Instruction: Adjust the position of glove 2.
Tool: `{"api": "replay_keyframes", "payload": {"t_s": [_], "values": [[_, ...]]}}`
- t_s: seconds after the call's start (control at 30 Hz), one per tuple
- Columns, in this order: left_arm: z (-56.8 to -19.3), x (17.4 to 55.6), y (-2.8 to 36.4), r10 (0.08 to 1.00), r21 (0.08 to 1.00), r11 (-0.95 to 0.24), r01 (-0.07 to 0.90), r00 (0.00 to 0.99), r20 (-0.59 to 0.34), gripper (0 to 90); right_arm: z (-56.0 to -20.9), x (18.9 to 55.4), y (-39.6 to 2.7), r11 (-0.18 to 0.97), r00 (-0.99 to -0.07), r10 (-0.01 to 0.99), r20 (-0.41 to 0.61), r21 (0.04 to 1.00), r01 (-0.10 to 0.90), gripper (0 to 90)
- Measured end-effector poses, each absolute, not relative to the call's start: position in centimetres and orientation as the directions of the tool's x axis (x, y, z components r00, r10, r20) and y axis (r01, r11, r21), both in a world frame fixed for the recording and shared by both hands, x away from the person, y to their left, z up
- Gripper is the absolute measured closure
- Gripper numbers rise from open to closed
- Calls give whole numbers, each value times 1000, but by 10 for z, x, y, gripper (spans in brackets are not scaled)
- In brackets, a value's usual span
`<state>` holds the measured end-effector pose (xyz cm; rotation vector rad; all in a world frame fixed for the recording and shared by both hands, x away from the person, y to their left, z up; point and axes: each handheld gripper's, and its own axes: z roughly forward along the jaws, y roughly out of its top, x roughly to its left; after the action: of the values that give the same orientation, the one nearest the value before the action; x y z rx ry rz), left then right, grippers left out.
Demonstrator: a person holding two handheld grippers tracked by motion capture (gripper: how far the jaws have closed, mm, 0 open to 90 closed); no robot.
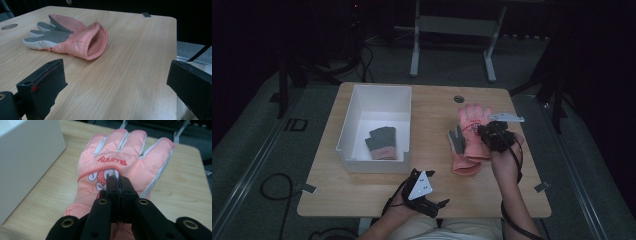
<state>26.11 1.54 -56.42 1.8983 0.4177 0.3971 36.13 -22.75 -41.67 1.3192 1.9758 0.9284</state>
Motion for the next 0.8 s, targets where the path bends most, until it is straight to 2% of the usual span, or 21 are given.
{"api": "replay_keyframes", "payload": {"t_s": [0.27,0.8], "values": [[-564,261,15,465,934,-342,101,882,75,16,-435,361,-220,267,-334,939,-80,780,566,883],[-564,261,14,463,935,-338,105,884,68,16,-484,385,-205,250,-299,952,-62,722,646,879]]}}
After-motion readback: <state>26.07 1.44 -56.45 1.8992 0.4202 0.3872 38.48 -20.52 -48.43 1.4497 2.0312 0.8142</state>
